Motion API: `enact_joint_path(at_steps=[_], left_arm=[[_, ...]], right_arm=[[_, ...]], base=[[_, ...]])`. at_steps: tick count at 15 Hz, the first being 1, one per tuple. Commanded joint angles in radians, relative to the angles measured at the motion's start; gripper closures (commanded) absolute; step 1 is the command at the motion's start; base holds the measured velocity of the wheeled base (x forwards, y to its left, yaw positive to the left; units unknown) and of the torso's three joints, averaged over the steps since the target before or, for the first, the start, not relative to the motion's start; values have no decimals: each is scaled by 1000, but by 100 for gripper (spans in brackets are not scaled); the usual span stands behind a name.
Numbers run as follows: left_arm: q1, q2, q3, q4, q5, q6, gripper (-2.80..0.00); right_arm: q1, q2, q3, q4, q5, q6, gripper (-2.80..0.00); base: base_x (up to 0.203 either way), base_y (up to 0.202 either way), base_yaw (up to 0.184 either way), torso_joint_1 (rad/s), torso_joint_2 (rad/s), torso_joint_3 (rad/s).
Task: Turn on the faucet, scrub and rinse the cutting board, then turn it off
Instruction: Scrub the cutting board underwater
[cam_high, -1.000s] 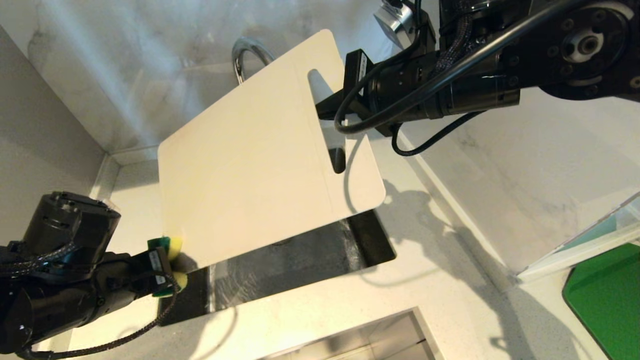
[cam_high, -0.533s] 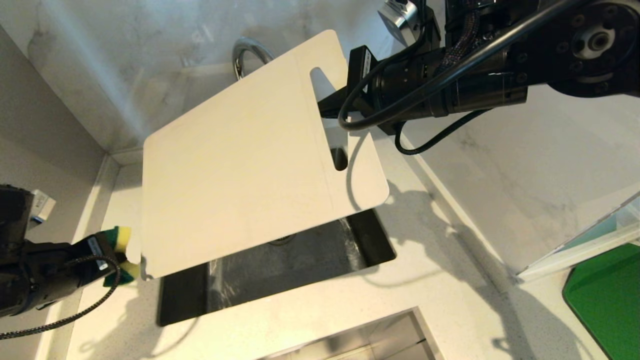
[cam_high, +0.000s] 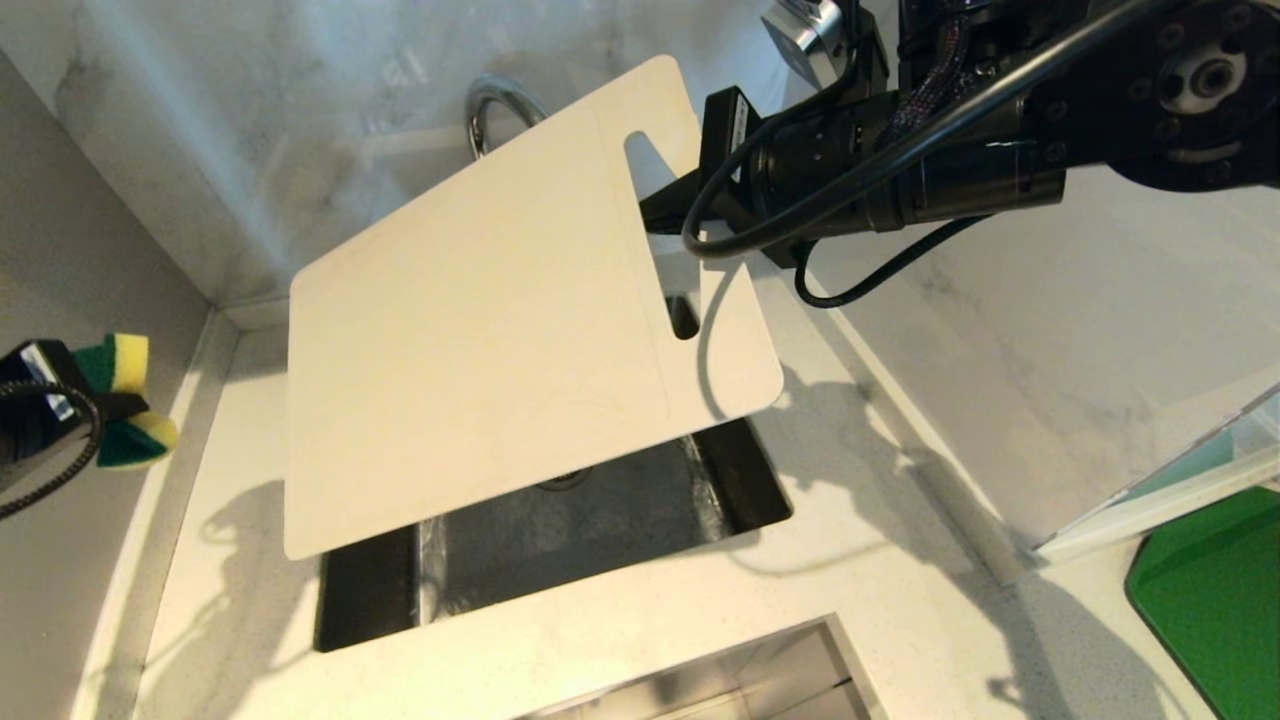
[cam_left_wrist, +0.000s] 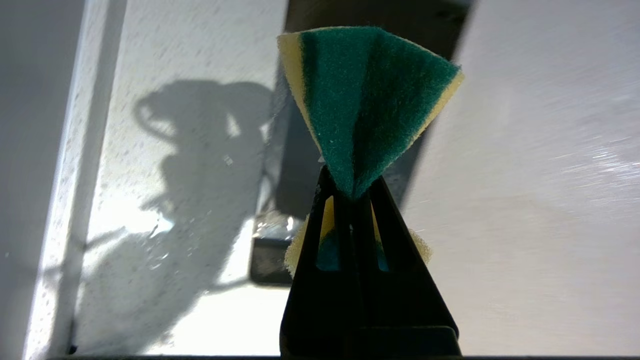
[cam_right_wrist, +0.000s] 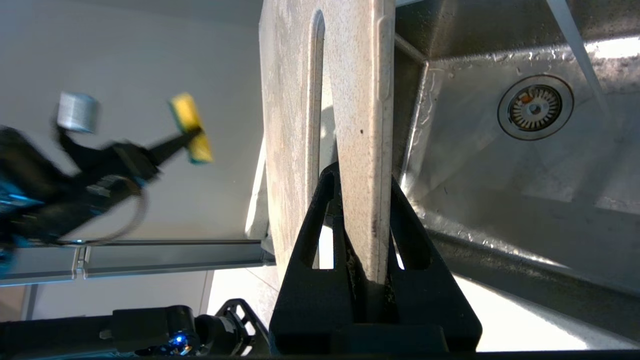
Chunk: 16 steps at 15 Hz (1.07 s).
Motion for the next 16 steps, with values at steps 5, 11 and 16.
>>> enact_joint_path(at_steps=[5,11,16], left_arm=[[-289,129,-432,257,43,-28,0],[-633,402,-655,304,275,-41,0],[-688,520,-777,305,334,-37,0]], right_arm=[[28,6,1,19,5,2,0],[48,4,10,24,5,2,0],[49,1,11,24,3,0,0]], base=[[0,0,0,0,0,0],[0,0,0,0,0,0],[0,0,0,0,0,0]])
